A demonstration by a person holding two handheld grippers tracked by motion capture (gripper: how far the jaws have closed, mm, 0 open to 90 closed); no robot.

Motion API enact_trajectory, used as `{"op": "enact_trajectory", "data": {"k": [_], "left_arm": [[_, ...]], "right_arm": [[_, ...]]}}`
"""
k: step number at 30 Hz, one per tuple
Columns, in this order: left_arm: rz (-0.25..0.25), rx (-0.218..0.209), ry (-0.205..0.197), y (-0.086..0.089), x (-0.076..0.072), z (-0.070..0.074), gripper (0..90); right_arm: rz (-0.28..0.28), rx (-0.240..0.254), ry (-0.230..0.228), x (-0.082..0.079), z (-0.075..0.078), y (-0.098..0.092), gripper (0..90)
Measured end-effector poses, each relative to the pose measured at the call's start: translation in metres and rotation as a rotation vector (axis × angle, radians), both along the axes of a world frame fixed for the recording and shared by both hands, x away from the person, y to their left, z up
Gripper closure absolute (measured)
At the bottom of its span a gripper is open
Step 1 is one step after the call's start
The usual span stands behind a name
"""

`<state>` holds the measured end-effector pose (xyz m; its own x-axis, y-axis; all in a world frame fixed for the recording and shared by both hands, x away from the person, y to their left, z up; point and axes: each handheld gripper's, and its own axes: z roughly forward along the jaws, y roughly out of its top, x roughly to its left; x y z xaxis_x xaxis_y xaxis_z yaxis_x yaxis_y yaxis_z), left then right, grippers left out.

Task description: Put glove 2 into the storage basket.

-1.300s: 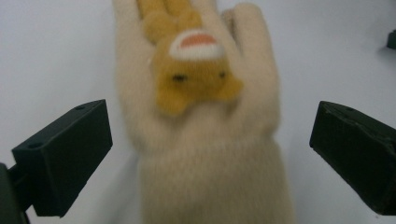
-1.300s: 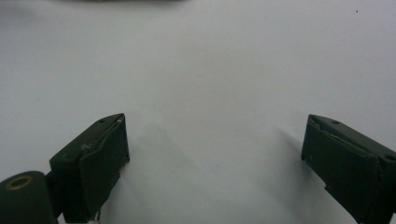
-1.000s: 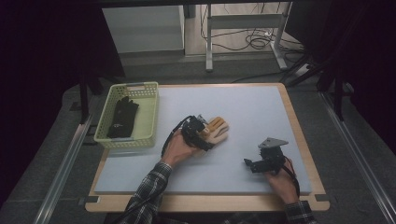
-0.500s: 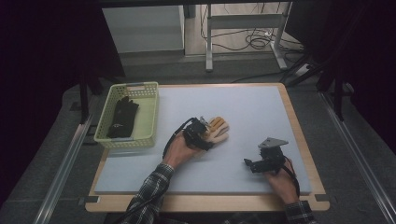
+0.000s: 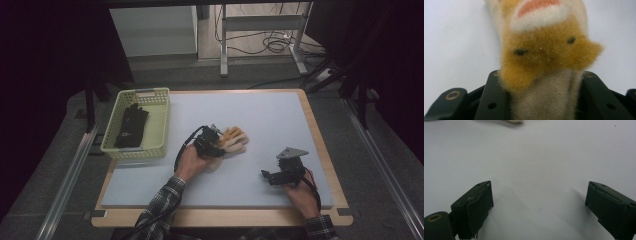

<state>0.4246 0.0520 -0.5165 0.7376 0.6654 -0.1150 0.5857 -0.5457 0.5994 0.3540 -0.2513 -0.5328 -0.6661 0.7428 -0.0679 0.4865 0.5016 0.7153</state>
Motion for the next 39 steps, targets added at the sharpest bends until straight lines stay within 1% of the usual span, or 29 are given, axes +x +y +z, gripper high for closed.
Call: {"op": "enact_trajectory", "data": {"k": [1,3,5,6,7,8,9,10,11,12,15,18,19,20,21,22,23,24,25,26,27,28,30,32,33,36,37,38,39], "left_arm": [[0.000,0.000,0.000,0.000,0.000,0.000,61.3],[0.030,-0.021,-0.006,0.004,0.000,0.008,61.3],[0.036,-0.029,-0.006,0.006,0.001,0.011,61.3],[0.057,-0.034,-0.015,0.008,0.000,0.018,61.2],[0.057,-0.034,-0.015,0.008,0.000,0.018,61.1],[0.071,-0.042,-0.019,0.011,0.001,0.026,61.0],[0.071,-0.042,-0.019,0.011,0.001,0.026,60.9],[0.080,-0.040,-0.028,0.015,0.002,0.033,60.8],[0.080,-0.040,-0.028,0.015,0.002,0.033,60.7],[0.101,-0.035,-0.039,0.019,0.003,0.040,60.7],[0.121,-0.028,-0.043,0.024,0.004,0.046,60.5],[0.170,-0.020,-0.049,0.038,0.008,0.058,60.3],[0.170,-0.020,-0.049,0.038,0.008,0.058,60.3],[0.193,-0.021,-0.051,0.046,0.009,0.065,60.3],[0.193,-0.021,-0.051,0.046,0.009,0.065,60.3],[0.221,-0.029,-0.056,0.055,0.010,0.071,60.2],[0.221,-0.029,-0.056,0.055,0.010,0.071,60.2],[0.244,-0.037,-0.058,0.063,0.011,0.077,60.1],[0.244,-0.037,-0.058,0.063,0.011,0.077,60.1],[0.267,-0.041,-0.063,0.071,0.012,0.083,60.1],[0.267,-0.041,-0.063,0.071,0.012,0.083,60.1],[0.291,-0.038,-0.069,0.079,0.013,0.088,60.0],[0.302,-0.033,-0.073,0.084,0.014,0.091,60.0],[0.328,-0.028,-0.079,0.092,0.015,0.096,60.0],[0.352,-0.025,-0.085,0.102,0.016,0.100,60.0],[0.389,-0.017,-0.094,0.117,0.017,0.105,59.8],[0.389,-0.017,-0.094,0.117,0.017,0.105,59.8],[0.417,-0.020,-0.102,0.129,0.017,0.109,59.7],[0.417,-0.020,-0.102,0.129,0.017,0.109,59.7]], "right_arm": [[0.000,0.000,0.000,0.000,0.000,0.000,7.2],[-0.001,0.002,0.002,0.000,0.000,0.000,7.2],[-0.001,0.002,0.002,0.000,0.000,0.000,7.2],[0.000,0.001,0.000,0.000,0.000,0.000,7.2],[0.000,0.001,0.000,0.000,0.000,0.000,7.2],[0.000,0.001,0.001,0.000,0.000,0.000,7.2],[0.000,0.001,0.001,0.000,0.000,0.000,7.2],[0.000,0.001,0.000,0.000,0.000,0.000,7.2],[0.002,0.001,-0.002,0.000,0.000,0.000,7.2],[0.001,0.001,-0.001,0.000,0.000,0.000,7.2],[0.002,0.000,-0.003,0.000,0.000,0.000,7.2],[0.002,-0.001,-0.005,0.000,0.000,0.000,7.2],[0.002,-0.001,-0.005,0.000,0.000,0.000,7.2],[0.003,-0.001,-0.005,0.000,0.000,0.000,7.2],[0.003,-0.001,-0.005,0.000,0.000,0.000,7.2],[0.003,-0.001,-0.005,0.000,0.000,0.000,7.2],[0.003,-0.001,-0.005,0.000,0.000,0.000,7.2],[0.003,0.001,-0.006,0.000,0.000,0.000,7.2],[0.003,0.001,-0.006,0.000,0.000,0.000,7.2],[0.002,0.001,-0.005,0.000,0.000,0.000,7.2],[0.002,0.002,-0.005,0.000,0.000,0.000,7.2],[0.003,0.001,-0.005,0.000,0.000,0.000,7.2],[0.003,0.001,-0.005,0.000,0.000,0.000,7.2],[0.002,0.001,-0.005,0.000,0.000,0.000,7.2],[0.003,0.001,-0.006,0.000,0.000,0.000,7.2],[0.003,0.001,-0.006,0.000,0.000,0.000,7.2],[0.002,0.001,-0.007,0.000,0.000,0.000,7.2],[0.002,0.001,-0.007,0.000,0.000,0.000,7.2],[0.002,0.001,-0.006,0.000,0.000,0.000,7.2]]}}
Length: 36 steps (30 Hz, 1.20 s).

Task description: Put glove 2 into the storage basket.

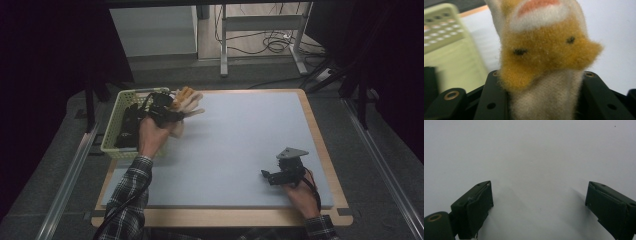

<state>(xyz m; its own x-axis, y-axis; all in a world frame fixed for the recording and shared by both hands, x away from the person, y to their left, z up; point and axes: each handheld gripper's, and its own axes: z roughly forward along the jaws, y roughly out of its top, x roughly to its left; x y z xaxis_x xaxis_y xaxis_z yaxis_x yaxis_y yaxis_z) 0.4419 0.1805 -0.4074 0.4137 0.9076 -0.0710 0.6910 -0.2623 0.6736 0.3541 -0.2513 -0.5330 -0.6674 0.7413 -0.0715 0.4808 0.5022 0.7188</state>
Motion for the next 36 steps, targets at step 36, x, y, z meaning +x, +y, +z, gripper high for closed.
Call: {"op": "enact_trajectory", "data": {"k": [36], "left_arm": [[0.203,0.168,0.331,0.076,0.072,-0.096,32.2]], "right_arm": [[0.000,0.005,0.006,0.001,0.000,0.000,7.2]]}}
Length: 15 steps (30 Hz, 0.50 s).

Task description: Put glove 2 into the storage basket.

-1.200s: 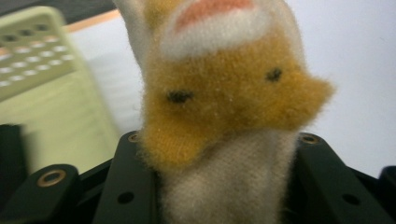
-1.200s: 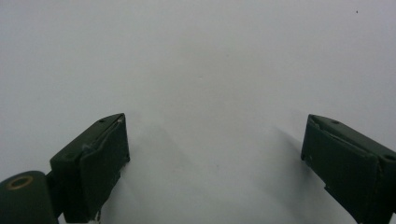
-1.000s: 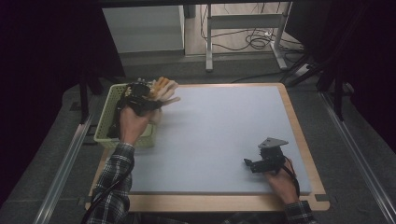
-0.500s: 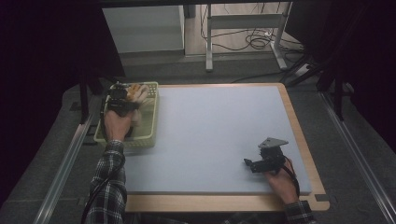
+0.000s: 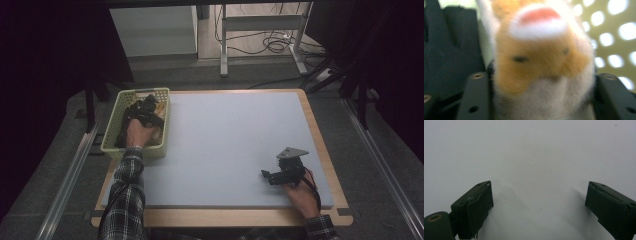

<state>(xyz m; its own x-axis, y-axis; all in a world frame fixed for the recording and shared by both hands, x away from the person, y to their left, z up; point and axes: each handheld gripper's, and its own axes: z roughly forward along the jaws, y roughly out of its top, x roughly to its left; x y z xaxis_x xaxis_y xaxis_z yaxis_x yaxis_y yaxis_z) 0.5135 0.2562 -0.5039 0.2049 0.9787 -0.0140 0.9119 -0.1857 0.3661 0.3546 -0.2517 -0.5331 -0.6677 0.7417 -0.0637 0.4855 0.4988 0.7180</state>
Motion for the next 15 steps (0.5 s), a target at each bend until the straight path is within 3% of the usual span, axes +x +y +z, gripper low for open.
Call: {"op": "enact_trajectory", "data": {"k": [1,3,4,5,6,7,8,9,10,11,13,14,15], "left_arm": [[0.006,-0.029,0.013,0.007,-0.002,0.002,17.4],[0.002,-0.074,-0.013,0.013,-0.008,0.010,9.3],[0.002,-0.074,-0.013,0.013,-0.008,0.010,7.8],[-0.007,-0.105,-0.052,0.017,-0.016,0.021,7.0],[-0.007,-0.105,-0.052,0.017,-0.016,0.021,6.3],[-0.016,-0.139,-0.097,0.020,-0.024,0.034,6.0],[-0.016,-0.139,-0.097,0.020,-0.024,0.034,5.7],[-0.032,-0.168,-0.138,0.020,-0.035,0.045,5.2],[-0.032,-0.168,-0.138,0.020,-0.035,0.045,5.0],[-0.073,-0.189,-0.186,0.018,-0.047,0.054,4.6],[-0.118,-0.199,-0.240,0.014,-0.060,0.062,3.5],[-0.118,-0.199,-0.240,0.014,-0.060,0.062,3.5],[-0.171,-0.203,-0.300,0.007,-0.075,0.068,3.2]], "right_arm": [[0.000,0.000,0.000,0.000,0.000,0.000,7.3],[0.000,0.002,0.002,0.000,0.000,0.000,7.2],[0.000,0.002,0.002,0.000,0.000,0.000,7.2],[0.000,0.001,0.003,0.000,0.000,0.000,7.2],[0.000,0.001,0.003,0.000,0.000,0.000,7.2],[0.000,0.000,0.002,0.000,0.000,0.000,7.2],[0.000,0.000,0.002,0.000,0.000,0.000,7.2],[0.000,-0.001,0.001,0.000,0.000,0.000,7.2],[0.000,-0.001,0.001,0.000,0.000,0.000,7.2],[0.000,-0.001,0.001,0.000,0.000,0.000,7.2],[0.001,-0.002,0.001,0.000,0.000,0.000,7.2],[0.001,-0.002,0.001,0.000,0.000,0.000,7.2],[0.000,-0.002,0.001,0.000,0.000,0.000,7.2]]}}
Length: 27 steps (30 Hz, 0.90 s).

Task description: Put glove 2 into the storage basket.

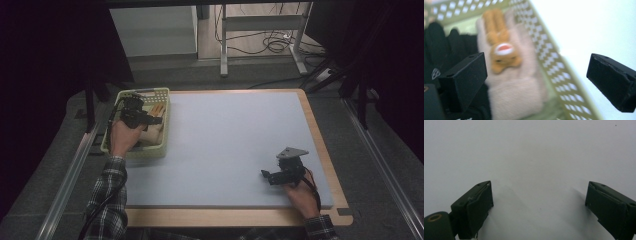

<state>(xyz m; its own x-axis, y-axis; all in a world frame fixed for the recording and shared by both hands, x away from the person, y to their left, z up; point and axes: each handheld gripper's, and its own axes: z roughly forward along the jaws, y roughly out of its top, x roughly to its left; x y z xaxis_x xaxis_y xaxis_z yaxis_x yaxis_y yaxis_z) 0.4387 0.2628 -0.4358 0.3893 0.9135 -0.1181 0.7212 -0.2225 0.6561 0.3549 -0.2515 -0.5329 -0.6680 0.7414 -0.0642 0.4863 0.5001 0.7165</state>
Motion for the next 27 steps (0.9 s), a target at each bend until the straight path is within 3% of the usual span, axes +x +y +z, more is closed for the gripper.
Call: {"op": "enact_trajectory", "data": {"k": [1,2,3,4,5,7,8,11,13,15,20,21,22,26,27], "left_arm": [[0.000,0.000,0.000,0.000,0.000,0.000,2.9],[-0.049,-0.021,-0.055,-0.009,-0.015,0.004,2.8],[-0.049,-0.021,-0.055,-0.009,-0.015,0.004,2.5],[-0.104,-0.019,-0.092,-0.020,-0.029,0.005,2.0],[-0.127,-0.009,-0.111,-0.026,-0.036,0.004,1.7],[-0.149,-0.002,-0.127,-0.033,-0.043,0.003,1.4],[-0.198,-0.007,-0.152,-0.046,-0.057,-0.001,1.1],[-0.263,-0.051,-0.191,-0.064,-0.076,-0.012,0.9],[-0.283,-0.057,-0.197,-0.070,-0.082,-0.016,0.8],[-0.327,-0.044,-0.215,-0.087,-0.099,-0.034,0.7],[-0.373,0.000,-0.200,-0.108,-0.116,-0.073,0.7],[-0.373,0.000,-0.200,-0.108,-0.116,-0.073,0.4],[-0.377,0.035,-0.174,-0.114,-0.118,-0.088,0.2],[-0.372,0.096,-0.135,-0.120,-0.118,-0.109,0.0],[-0.373,0.094,-0.131,-0.121,-0.117,-0.112,0.0]], "right_arm": [[0.000,0.000,0.000,0.000,0.000,0.000,7.2],[0.000,0.000,0.000,0.000,0.000,0.000,7.2],[-0.001,0.000,-0.001,0.000,0.000,0.000,7.2],[-0.001,-0.001,-0.001,0.000,0.000,0.000,7.2],[0.000,-0.002,0.000,0.000,0.000,0.000,7.2],[-0.001,-0.002,0.001,0.000,0.000,0.000,7.2],[-0.001,-0.002,0.000,0.000,0.000,0.000,7.2],[-0.002,-0.002,0.000,-0.001,0.000,0.000,7.2],[-0.002,-0.002,0.000,-0.001,0.000,0.000,7.2],[-0.002,-0.004,-0.003,-0.001,0.000,0.000,7.2],[-0.001,-0.004,-0.005,-0.001,0.000,0.000,7.2],[-0.002,-0.004,-0.005,-0.001,0.000,0.000,7.2],[-0.001,-0.005,-0.005,-0.001,0.000,0.000,7.2],[-0.001,-0.005,-0.006,-0.001,0.000,0.000,7.2],[-0.001,-0.005,-0.006,-0.001,0.000,0.000,7.2]]}}
